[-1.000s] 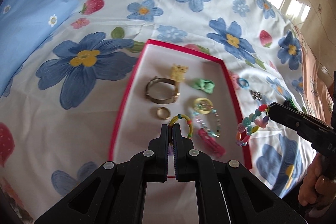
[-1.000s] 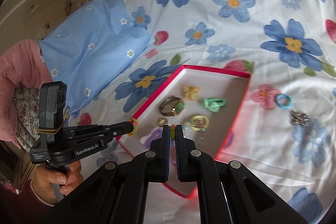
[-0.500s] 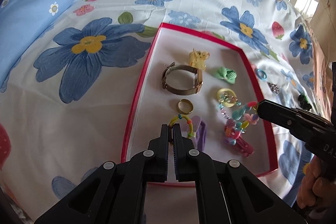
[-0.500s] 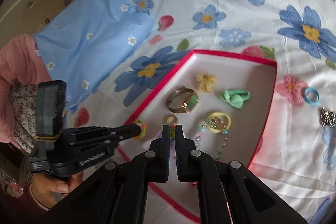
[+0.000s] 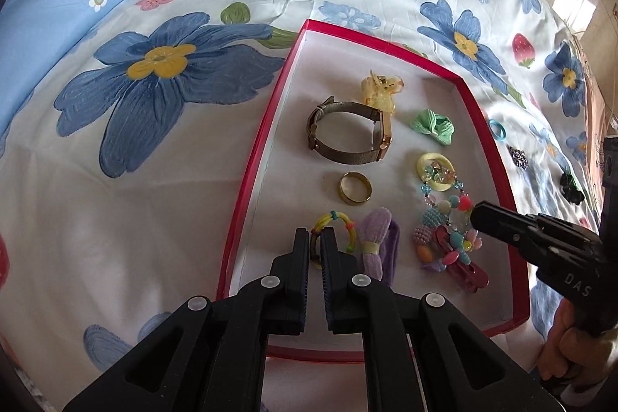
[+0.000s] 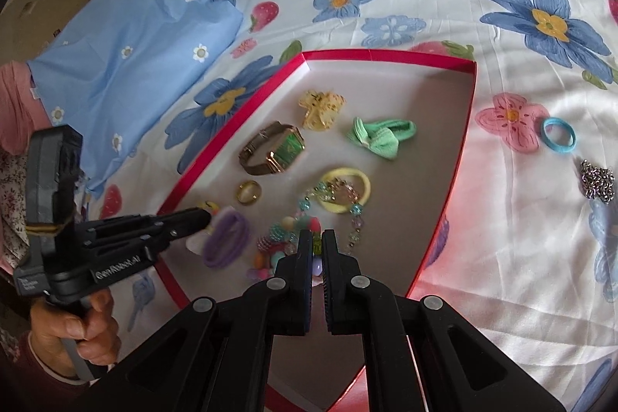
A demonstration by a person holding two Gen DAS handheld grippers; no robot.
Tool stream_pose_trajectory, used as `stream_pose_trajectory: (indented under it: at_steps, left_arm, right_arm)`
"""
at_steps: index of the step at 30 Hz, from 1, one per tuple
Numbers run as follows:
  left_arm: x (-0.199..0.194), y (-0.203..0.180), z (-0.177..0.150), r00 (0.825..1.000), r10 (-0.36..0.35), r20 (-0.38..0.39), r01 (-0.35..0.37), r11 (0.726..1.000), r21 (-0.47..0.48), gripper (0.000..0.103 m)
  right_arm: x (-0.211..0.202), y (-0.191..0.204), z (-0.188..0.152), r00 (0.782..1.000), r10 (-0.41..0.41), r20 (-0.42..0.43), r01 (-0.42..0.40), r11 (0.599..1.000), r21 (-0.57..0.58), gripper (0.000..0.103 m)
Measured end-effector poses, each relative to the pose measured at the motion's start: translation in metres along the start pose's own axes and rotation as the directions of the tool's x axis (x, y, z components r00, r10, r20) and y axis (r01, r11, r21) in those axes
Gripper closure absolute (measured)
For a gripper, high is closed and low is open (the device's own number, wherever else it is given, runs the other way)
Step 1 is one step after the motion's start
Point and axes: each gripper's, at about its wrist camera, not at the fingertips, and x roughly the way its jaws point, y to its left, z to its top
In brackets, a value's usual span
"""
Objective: Organize jewelry
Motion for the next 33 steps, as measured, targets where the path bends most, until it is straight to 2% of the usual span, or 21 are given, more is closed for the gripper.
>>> stream_pose_trajectory:
  at_steps: [2, 6, 14, 25, 27, 29, 31, 33]
  left_arm:
    - [0.0, 0.0, 0.0, 1.0, -0.002, 0.0, 0.002, 1.0, 0.002, 0.094]
    - [-0.002, -0.002, -0.001, 1.0, 0.012, 0.01, -0.012, 1.0, 0.007, 0.08]
    - [-0.004, -0.004, -0.002, 1.0, 0.023, 0.009, -0.023, 1.0, 0.013, 0.079]
    - [-0.013, -0.003, -0.004, 0.999, 0.027, 0.018, -0.027, 1.0, 0.007, 0.066]
    - [-0.018, -0.002, -0.005, 1.0, 0.02, 0.021, -0.02, 1.0, 0.002, 0.061]
    - [-0.025, -0.002, -0.007, 1.0, -0.001, 0.03, 0.001, 1.0, -0.01, 0.054]
    - [-0.034, -0.002, -0.01, 0.999, 0.004, 0.046, -0.003, 1.0, -0.019, 0.034]
    - [-0.046, -0.002, -0.015, 0.997, -0.003, 0.082, 0.006, 1.0, -0.026, 0.026]
  right_arm:
    - [0.002, 0.0, -0.001, 1.0, -0.007, -0.005, 0.007, 1.0, -0.006, 0.099]
    - [0.004, 0.001, -0.002, 1.0, -0.018, -0.013, 0.017, 1.0, -0.018, 0.099]
    - [0.005, -0.003, -0.002, 1.0, 0.0, -0.011, 0.0, 1.0, 0.013, 0.094]
    - [-0.003, -0.003, 0.0, 1.0, 0.019, 0.009, -0.02, 0.999, 0.031, 0.092]
    - [-0.006, -0.002, 0.002, 1.0, 0.022, 0.015, -0.022, 0.999, 0.033, 0.084]
    - [-0.01, -0.001, 0.002, 0.999, 0.026, 0.026, -0.027, 0.999, 0.036, 0.067]
    - [-0.017, 0.001, 0.003, 0.998, 0.029, 0.047, -0.031, 0.999, 0.038, 0.059]
    - [-0.025, 0.003, 0.002, 0.997, 0.04, 0.069, -0.043, 0.998, 0.038, 0.052]
